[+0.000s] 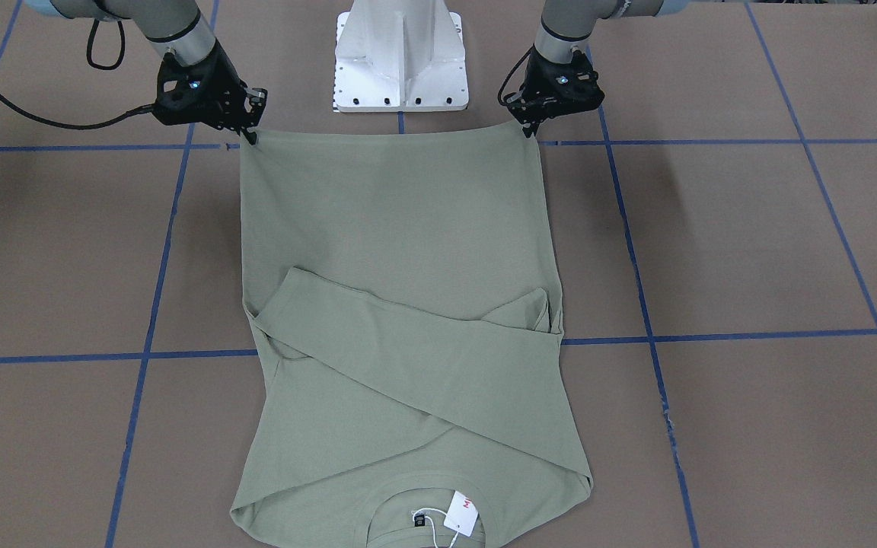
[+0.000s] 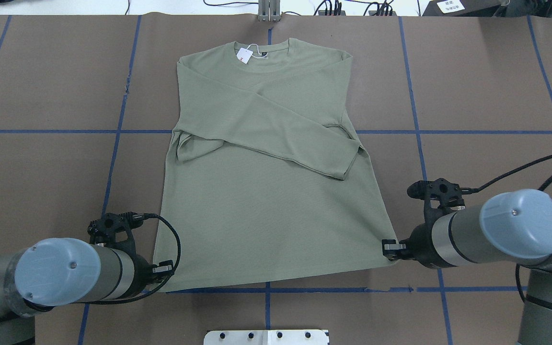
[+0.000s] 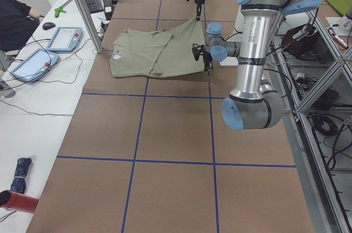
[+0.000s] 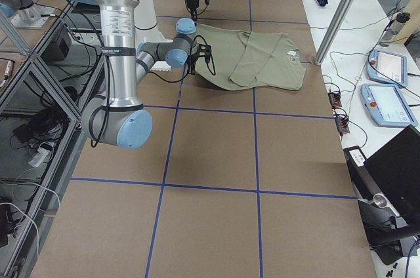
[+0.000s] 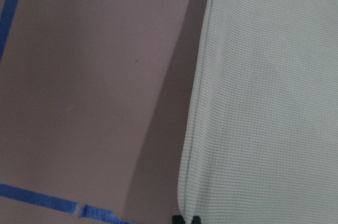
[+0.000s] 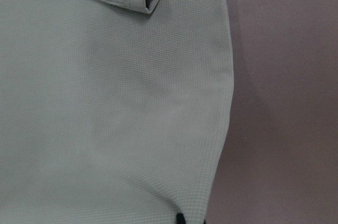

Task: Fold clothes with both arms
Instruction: 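Lift both hem corners and carry them toward the collar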

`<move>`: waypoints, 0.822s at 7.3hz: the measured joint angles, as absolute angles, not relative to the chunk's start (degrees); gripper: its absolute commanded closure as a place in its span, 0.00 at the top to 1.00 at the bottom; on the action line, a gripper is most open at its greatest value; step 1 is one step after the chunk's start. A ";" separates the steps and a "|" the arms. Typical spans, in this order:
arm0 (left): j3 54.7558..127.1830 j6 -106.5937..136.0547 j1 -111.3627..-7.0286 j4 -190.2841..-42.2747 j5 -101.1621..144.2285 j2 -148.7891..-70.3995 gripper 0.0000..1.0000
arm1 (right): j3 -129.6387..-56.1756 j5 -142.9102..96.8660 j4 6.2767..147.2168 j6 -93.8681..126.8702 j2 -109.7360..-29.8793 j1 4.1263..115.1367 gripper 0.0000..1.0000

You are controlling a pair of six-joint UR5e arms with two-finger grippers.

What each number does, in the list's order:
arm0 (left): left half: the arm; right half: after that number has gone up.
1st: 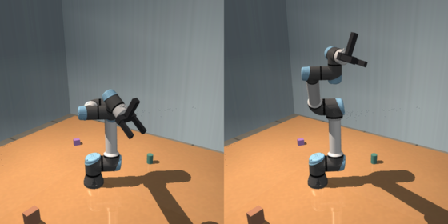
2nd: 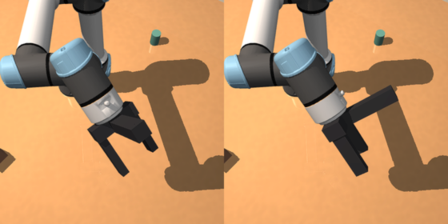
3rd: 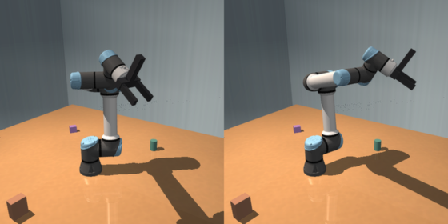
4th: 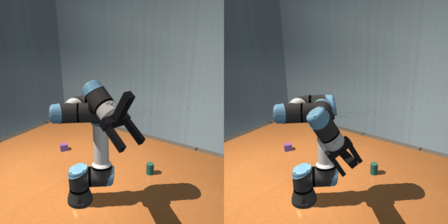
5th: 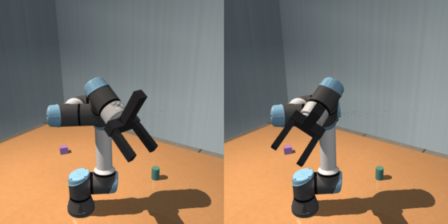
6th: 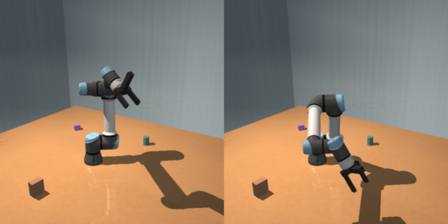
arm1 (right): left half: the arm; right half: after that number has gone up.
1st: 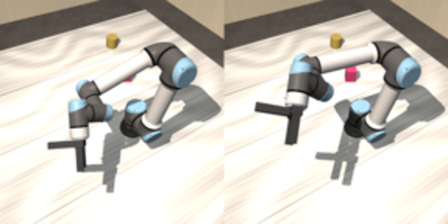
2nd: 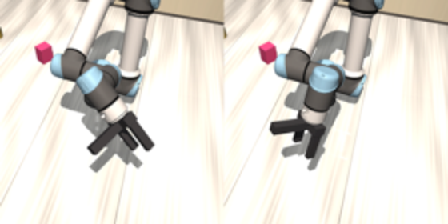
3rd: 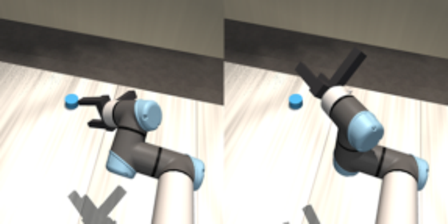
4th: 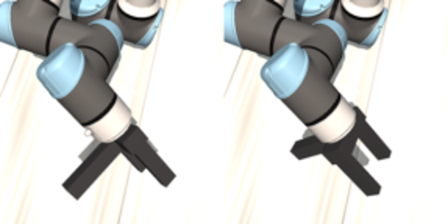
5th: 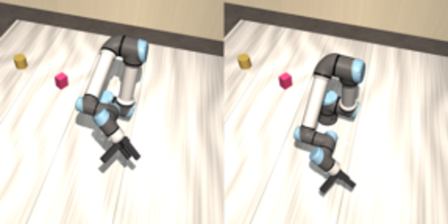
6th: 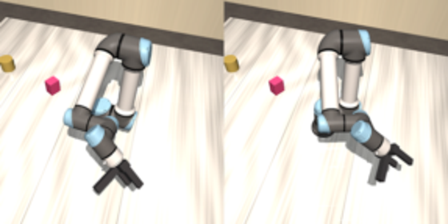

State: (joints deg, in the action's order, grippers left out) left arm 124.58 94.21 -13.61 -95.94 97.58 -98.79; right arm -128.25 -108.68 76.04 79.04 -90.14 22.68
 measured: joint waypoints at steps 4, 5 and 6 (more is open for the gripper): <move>142.52 95.87 -3.13 -82.22 97.65 -99.35 0.00 | -140.16 -125.22 75.97 81.63 -100.97 23.16 0.00; 144.56 97.61 -1.19 -79.82 97.65 -100.11 0.00 | -141.04 -127.23 75.95 81.68 -101.92 23.29 0.00; 145.03 98.31 -0.60 -78.89 97.63 -101.03 0.00 | -140.40 -127.72 75.88 81.57 -101.39 24.25 0.00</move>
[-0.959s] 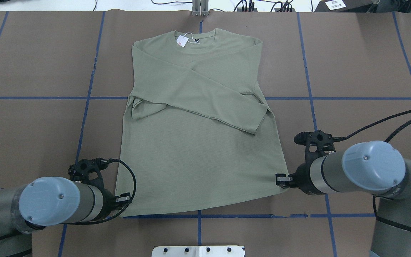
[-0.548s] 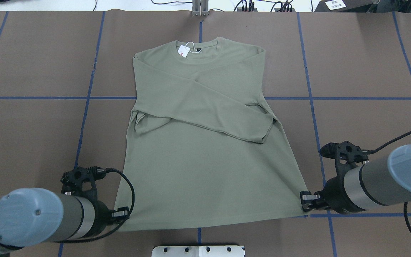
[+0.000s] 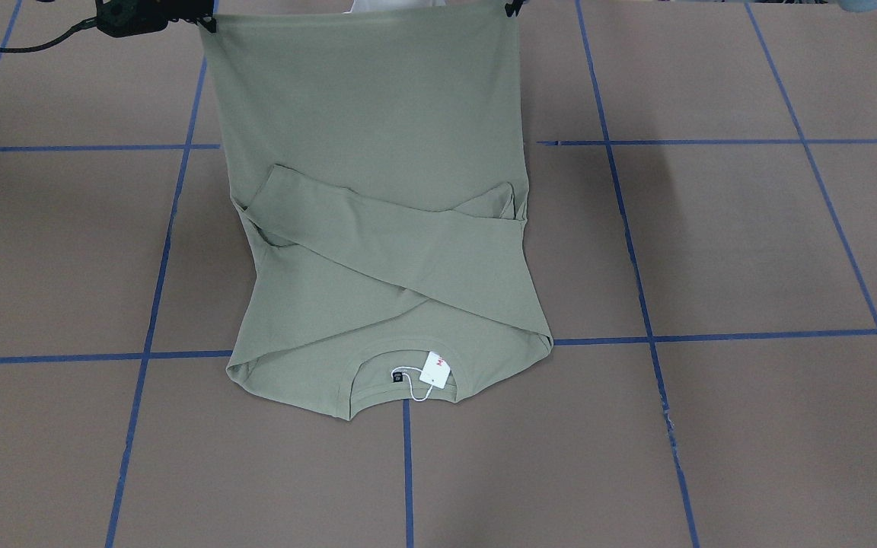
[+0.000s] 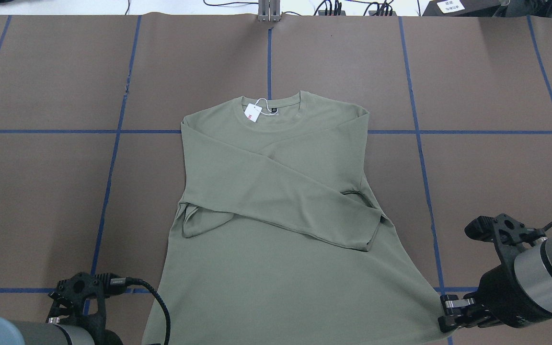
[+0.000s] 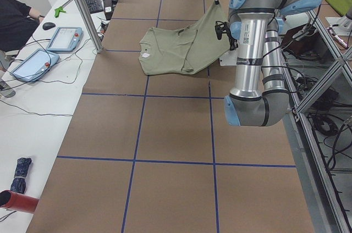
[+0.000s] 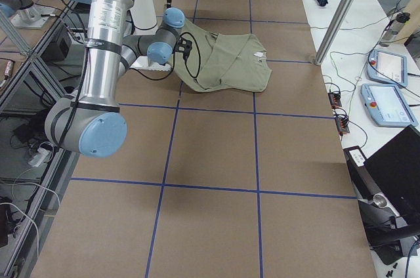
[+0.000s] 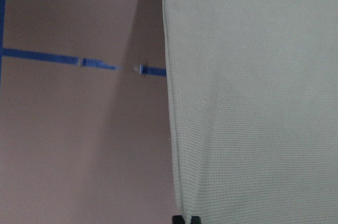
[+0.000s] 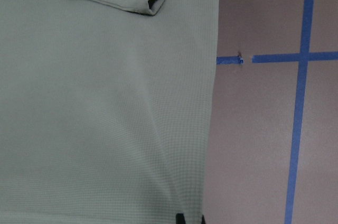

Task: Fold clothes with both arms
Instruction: 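Lift both hem corners and carry them toward the collar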

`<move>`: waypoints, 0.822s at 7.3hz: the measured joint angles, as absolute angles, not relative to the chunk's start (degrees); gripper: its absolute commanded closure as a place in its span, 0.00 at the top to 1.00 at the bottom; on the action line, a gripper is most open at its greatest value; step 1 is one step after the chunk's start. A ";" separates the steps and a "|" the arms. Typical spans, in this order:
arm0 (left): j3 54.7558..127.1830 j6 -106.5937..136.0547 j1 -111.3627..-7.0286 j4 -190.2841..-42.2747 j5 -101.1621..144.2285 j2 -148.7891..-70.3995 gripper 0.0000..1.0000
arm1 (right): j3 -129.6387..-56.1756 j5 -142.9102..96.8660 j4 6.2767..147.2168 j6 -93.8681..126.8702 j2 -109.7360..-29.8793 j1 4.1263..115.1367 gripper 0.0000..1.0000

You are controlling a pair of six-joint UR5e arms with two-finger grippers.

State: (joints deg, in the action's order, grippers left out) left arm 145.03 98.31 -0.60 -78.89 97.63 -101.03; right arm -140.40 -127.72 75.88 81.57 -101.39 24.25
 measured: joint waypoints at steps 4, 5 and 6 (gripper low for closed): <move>143.82 88.35 -15.25 -78.28 101.26 -104.17 0.00 | -129.28 -127.08 75.46 80.80 -86.76 37.51 0.00; 142.03 84.89 -20.66 -78.27 104.12 -105.37 0.00 | -125.99 -126.98 75.38 80.76 -83.05 40.74 0.00; 138.20 82.03 -24.85 -78.35 105.70 -107.40 0.00 | -122.32 -126.42 75.32 80.74 -79.32 43.60 0.00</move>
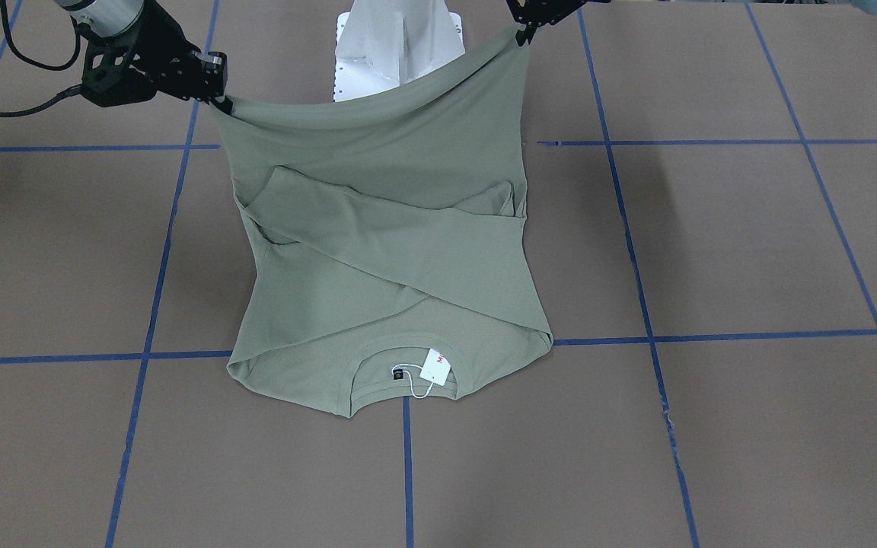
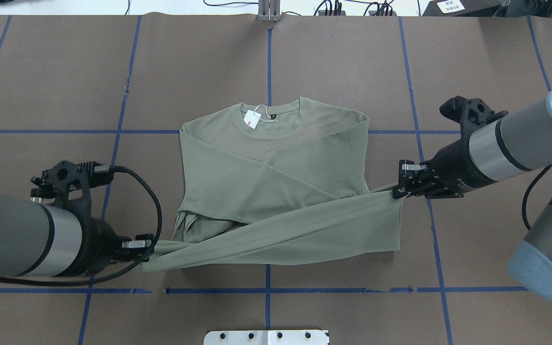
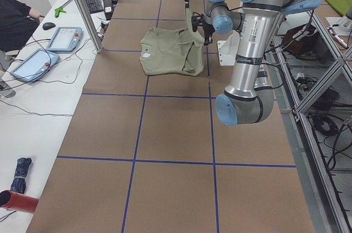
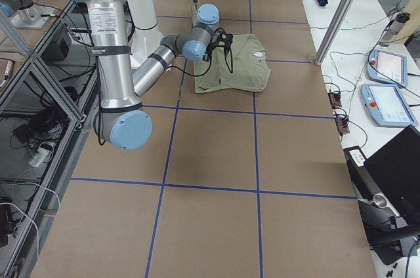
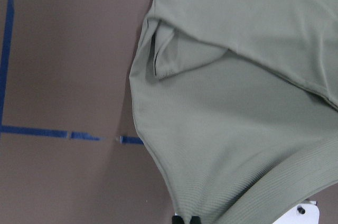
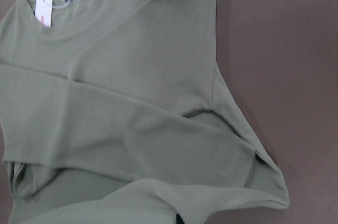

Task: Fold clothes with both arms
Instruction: 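Lift both hem corners and carry them toward the collar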

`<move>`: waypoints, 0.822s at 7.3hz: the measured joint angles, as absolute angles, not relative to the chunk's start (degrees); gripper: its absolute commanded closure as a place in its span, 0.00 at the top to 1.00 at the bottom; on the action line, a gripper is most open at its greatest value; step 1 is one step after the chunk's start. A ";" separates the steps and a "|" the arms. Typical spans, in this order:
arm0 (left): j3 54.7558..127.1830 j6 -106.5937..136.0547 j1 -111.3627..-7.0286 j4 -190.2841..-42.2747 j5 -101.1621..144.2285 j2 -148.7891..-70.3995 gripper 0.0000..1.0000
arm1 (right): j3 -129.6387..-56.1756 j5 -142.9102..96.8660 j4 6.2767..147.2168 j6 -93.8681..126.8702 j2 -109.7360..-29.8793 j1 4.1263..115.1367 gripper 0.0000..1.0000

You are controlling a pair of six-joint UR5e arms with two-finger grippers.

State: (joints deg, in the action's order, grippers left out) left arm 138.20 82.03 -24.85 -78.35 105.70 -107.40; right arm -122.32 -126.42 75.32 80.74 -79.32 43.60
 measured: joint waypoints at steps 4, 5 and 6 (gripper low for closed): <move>122.04 73.40 -36.39 -84.35 106.74 -113.97 0.00 | -107.97 -120.28 75.31 79.36 -66.45 47.78 0.00; 116.77 72.84 -37.85 -89.80 106.75 -114.41 0.00 | -103.90 -119.39 75.31 78.89 -64.04 47.75 0.00; 110.85 72.65 -39.01 -96.17 106.73 -114.70 0.00 | -100.03 -118.84 75.27 78.68 -62.11 47.78 0.00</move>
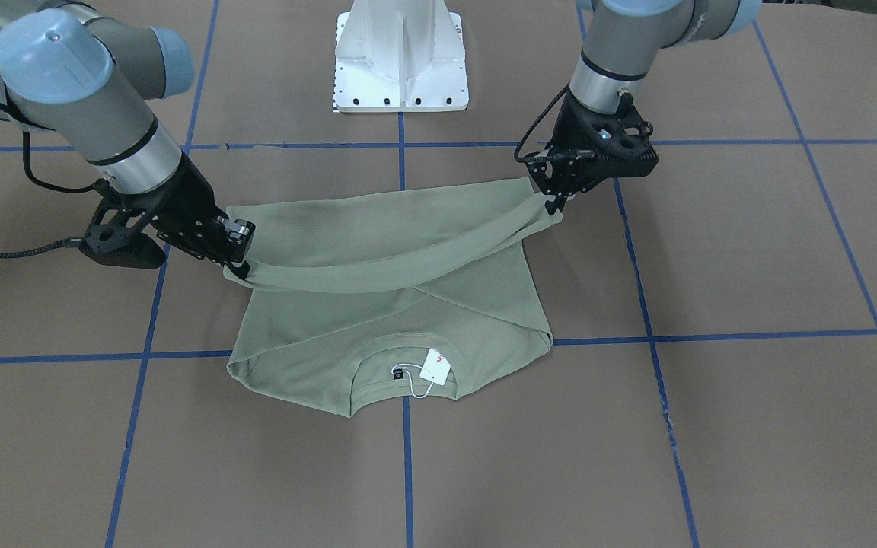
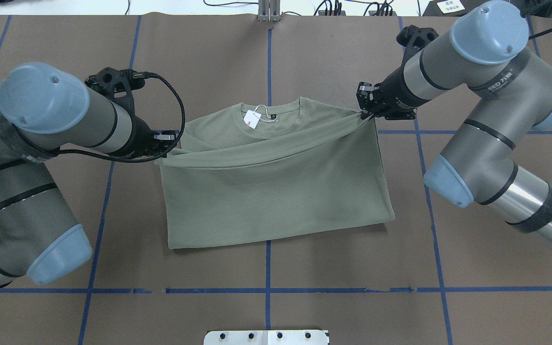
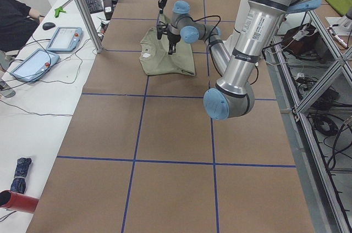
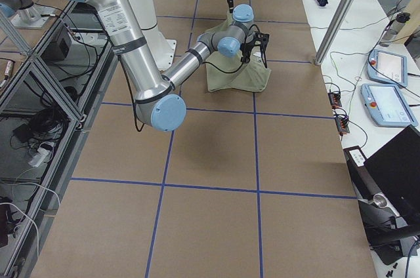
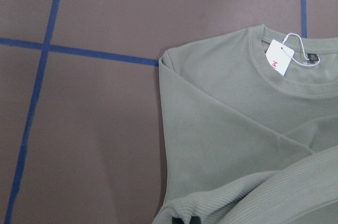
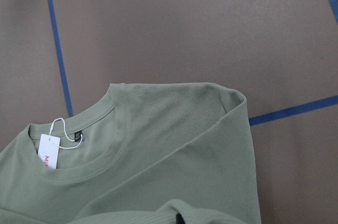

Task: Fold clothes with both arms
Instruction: 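Lift both hem corners and carry them toward the collar, then lower the held hem onto the collar edge with both grippers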

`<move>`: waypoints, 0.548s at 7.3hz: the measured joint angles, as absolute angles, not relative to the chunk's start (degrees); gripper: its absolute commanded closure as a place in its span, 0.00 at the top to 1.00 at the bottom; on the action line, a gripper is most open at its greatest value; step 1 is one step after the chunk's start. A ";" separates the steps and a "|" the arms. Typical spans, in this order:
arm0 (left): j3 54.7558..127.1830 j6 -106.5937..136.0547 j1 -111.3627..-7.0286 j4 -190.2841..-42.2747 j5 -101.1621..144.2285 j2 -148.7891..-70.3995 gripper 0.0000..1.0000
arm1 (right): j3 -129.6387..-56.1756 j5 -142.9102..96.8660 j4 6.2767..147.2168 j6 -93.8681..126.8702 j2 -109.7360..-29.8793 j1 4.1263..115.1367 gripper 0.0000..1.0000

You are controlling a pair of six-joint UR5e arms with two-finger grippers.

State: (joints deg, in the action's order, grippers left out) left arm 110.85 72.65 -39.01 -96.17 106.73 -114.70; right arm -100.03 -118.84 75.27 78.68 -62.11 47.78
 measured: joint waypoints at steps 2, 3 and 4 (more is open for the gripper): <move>101.81 72.45 -41.35 -105.41 106.70 -115.08 0.00 | -95.39 -117.41 75.26 78.59 -60.67 48.23 0.00; 98.69 72.40 -42.32 -107.94 106.70 -115.62 0.00 | -93.95 -116.86 75.27 78.58 -60.54 48.70 0.00; 96.06 72.42 -42.86 -109.64 106.70 -116.41 0.00 | -92.74 -116.51 75.24 78.55 -60.47 49.05 0.00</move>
State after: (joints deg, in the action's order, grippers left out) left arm 96.06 72.42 -42.86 -109.64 106.70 -116.41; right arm -92.74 -116.51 75.24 78.55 -60.47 49.05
